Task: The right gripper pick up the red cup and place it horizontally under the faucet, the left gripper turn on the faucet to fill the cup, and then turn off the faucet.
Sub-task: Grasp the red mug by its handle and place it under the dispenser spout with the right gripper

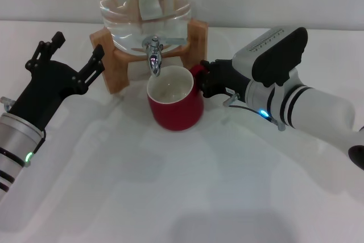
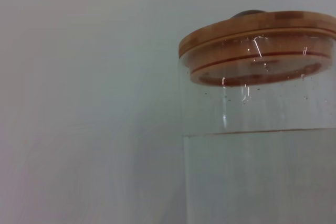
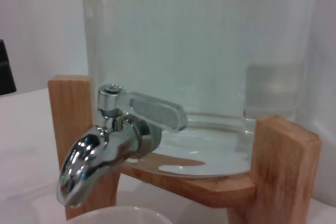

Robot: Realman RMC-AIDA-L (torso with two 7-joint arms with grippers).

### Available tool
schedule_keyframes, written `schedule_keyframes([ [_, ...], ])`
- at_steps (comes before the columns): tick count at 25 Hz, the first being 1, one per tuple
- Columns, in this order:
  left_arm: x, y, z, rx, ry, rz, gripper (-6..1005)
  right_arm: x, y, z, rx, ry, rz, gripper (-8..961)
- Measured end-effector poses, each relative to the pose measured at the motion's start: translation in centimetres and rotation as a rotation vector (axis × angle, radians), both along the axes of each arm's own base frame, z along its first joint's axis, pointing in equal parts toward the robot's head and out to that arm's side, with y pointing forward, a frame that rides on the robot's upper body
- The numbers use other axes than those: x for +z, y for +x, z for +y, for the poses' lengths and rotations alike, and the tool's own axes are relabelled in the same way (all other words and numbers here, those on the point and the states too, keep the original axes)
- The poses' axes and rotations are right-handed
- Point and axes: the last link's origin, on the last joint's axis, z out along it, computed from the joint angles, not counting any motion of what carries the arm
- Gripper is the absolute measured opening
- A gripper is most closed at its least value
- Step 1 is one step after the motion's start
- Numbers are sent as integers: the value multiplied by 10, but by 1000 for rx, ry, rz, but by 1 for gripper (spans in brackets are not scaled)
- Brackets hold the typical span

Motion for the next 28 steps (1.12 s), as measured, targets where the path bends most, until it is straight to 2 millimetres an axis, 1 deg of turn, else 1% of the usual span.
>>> schedule_keyframes([
  [15,-2,2,0,-8,-11,4,874,1,5,0,-32,2,10,190],
  [28,-2,2,0,-10,-12,5,874,-4,2,-5,-21,-18,11,191],
])
